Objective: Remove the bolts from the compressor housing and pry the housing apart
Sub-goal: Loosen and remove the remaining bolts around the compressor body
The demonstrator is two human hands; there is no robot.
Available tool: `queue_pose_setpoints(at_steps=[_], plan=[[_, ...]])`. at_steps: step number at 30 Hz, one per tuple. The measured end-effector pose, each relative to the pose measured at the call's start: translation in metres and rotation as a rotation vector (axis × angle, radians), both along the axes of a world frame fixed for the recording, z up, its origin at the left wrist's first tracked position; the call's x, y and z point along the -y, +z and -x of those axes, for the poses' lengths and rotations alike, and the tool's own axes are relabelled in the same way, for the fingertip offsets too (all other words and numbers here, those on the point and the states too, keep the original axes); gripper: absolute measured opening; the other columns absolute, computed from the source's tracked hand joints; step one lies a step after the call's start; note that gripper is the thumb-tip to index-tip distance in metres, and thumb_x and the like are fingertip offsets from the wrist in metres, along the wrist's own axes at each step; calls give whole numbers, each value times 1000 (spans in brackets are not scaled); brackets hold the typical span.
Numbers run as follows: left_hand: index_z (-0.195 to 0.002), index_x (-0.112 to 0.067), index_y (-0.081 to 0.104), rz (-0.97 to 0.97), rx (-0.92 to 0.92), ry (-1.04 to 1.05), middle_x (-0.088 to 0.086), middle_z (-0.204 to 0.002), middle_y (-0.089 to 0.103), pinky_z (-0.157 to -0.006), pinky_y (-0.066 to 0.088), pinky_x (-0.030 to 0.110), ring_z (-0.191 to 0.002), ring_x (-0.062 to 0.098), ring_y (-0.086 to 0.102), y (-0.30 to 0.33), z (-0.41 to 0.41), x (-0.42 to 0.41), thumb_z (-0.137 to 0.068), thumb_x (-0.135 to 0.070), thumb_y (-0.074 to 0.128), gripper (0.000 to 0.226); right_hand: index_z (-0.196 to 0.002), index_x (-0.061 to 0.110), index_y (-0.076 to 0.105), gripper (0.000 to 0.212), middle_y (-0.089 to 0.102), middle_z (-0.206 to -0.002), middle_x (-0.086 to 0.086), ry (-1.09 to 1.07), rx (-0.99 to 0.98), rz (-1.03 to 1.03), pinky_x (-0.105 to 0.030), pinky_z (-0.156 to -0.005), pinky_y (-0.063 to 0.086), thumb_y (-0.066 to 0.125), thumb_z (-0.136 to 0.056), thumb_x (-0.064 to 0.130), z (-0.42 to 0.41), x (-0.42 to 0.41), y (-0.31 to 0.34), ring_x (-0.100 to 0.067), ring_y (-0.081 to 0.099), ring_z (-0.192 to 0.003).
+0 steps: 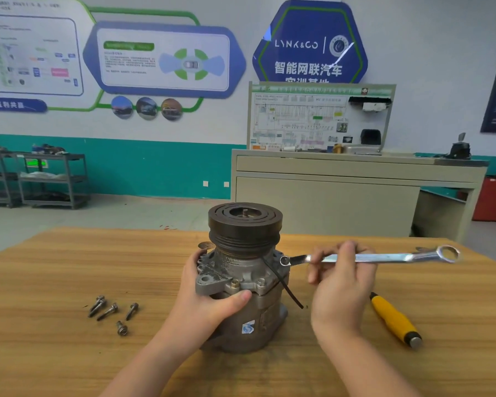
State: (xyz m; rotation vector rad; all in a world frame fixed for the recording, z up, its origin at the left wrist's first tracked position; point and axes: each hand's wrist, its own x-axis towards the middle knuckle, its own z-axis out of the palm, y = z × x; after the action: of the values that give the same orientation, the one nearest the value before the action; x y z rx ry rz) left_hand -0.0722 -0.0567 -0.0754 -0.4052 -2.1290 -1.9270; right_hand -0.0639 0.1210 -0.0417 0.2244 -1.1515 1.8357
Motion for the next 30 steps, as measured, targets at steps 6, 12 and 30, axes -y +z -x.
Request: queue_pose_setpoints(at_steps=[6, 12, 30], plan=[[-146, -30, 23, 18, 0, 11, -10, -133, 52, -93, 41, 17, -121, 3, 50, 3, -5, 0, -49, -42, 87, 117, -93, 11, 44, 20, 62, -64, -7, 175, 226, 212, -22, -39, 41, 33, -106, 21, 18, -19, 6, -14, 52, -43], [-134, -35, 27, 32, -37, 183, -9, -133, 44, -106, 36, 29, -125, 10, 45, 1, -13, -13, -48, -37, 93, 108, -94, 25, 45, 15, 69, -81, 0, -69, 22, -278, -25, -52, 54, 34, -104, 25, -1, -11, 1, -16, 65, -57], [-141, -38, 23, 44, 5, -84, -17, -137, 48, -90, 41, 10, -117, -10, 51, 4, -7, 1, -44, -52, 91, 119, -83, 11, 44, 27, 55, -55, -6, 574, 358, 352, -16, -33, 32, 32, -106, 20, 28, -42, 15, -12, 42, -35]])
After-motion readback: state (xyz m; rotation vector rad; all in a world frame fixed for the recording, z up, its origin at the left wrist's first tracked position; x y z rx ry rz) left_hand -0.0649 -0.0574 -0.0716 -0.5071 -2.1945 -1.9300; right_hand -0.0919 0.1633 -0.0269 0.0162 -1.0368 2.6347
